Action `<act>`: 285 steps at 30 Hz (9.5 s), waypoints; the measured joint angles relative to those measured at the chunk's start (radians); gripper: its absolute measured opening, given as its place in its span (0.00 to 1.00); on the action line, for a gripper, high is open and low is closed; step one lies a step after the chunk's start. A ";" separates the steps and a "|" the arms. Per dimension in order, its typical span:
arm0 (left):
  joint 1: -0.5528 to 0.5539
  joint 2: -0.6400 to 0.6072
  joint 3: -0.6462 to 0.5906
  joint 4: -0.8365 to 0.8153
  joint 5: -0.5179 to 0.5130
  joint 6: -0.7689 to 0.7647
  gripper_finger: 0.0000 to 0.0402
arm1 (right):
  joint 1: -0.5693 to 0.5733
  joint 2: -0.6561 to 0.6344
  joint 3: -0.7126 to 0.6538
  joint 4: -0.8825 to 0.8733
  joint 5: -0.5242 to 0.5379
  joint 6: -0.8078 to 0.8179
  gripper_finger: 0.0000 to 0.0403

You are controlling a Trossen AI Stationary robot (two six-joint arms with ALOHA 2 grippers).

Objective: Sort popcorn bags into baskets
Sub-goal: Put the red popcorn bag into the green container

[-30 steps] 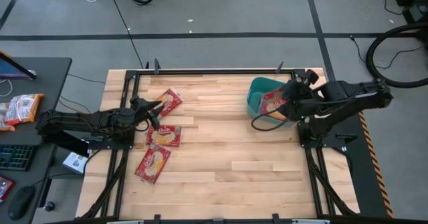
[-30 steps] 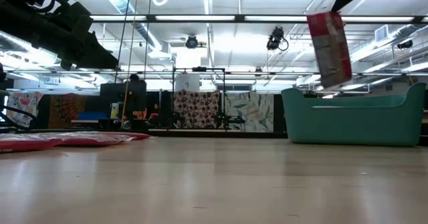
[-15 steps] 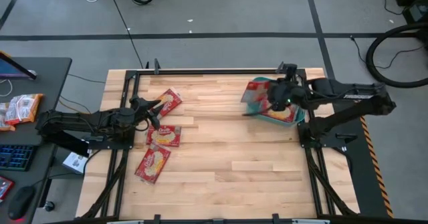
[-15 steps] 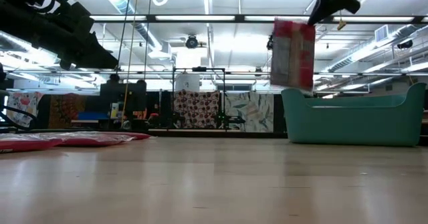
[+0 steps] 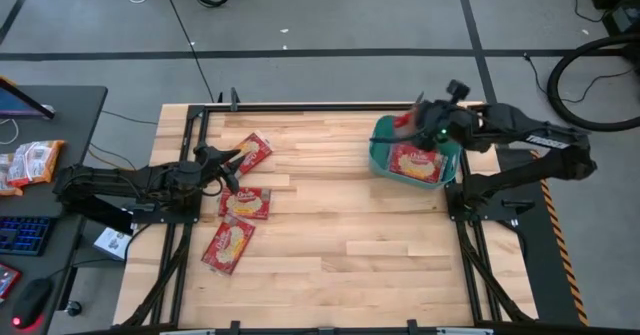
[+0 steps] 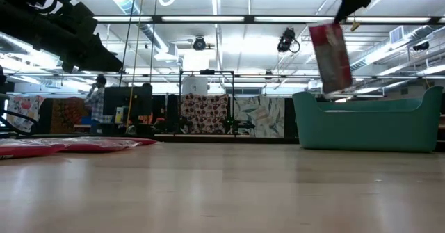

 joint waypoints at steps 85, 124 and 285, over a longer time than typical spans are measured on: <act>0.000 0.000 0.000 0.012 0.045 -0.001 0.32 | -0.207 0.634 -0.020 -0.190 -0.566 -0.139 0.33; 0.000 0.000 0.000 0.010 0.031 0.000 0.32 | -0.145 0.631 0.129 -0.281 -0.518 0.197 0.30; 0.158 1.223 0.338 0.398 0.498 -0.025 0.32 | 0.318 1.079 -0.002 1.268 -0.423 -0.258 0.47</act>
